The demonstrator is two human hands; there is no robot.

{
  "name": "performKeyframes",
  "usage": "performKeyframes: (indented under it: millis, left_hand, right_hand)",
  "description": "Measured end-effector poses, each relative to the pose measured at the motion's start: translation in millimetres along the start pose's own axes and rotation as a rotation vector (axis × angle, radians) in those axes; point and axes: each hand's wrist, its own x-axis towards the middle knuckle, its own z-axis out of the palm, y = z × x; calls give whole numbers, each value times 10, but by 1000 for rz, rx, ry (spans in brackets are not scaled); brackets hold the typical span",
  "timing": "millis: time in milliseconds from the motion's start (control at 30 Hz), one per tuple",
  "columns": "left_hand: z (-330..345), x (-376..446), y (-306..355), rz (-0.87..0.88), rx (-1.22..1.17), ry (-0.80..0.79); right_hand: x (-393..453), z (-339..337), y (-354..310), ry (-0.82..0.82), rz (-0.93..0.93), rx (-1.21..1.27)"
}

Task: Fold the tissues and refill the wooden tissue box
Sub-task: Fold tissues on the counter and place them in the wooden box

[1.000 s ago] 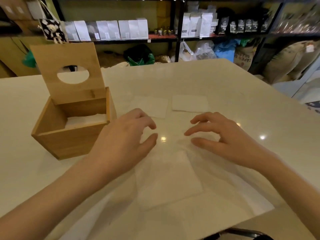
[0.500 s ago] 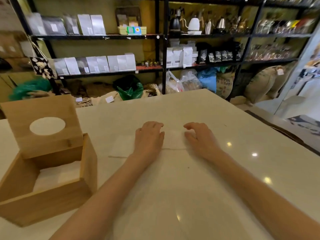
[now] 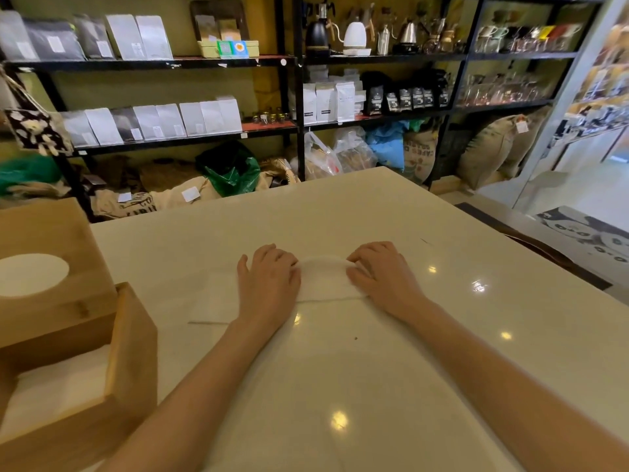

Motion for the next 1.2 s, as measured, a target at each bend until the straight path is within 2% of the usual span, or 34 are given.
performKeyframes:
  millis: [167,300,400,500,667,767,867,967,1200]
  left_hand:
    - [-32,-12,34,-5,-42,65]
    - [-218,-32,156,-17,-229,145]
    - [-479,-75,280,-20,-410,198]
    - [-792,-235,374,-83,-565,235]
    - [-1272,-838,460,-109,-833,180]
    - [-1423,-1216,400,-115,-830,149]
    - [-1448,-1492,290,-156,-901,70]
    - [-1398,-1728,208,-170,-791,8]
    - [-1197,-2146,79,-315,-819,-71]
  right_hand:
    - [-37,-21,-28,56,5,98]
    - [-62,-118,-89,115,83,368]
    - [-93,-298,-170,168,20,444]
    - [-215,-486,-313,185,-29,621]
    - [-618,-715,-603,42,-128,863]
    - [-902,-766,-751,-75,-120,941]
    - [-1153,-713,-836,-187,-92,928]
    - [-1357,-612,-865,-263,-53,914]
    - [-1624,-343,-837,-307,-51,821]
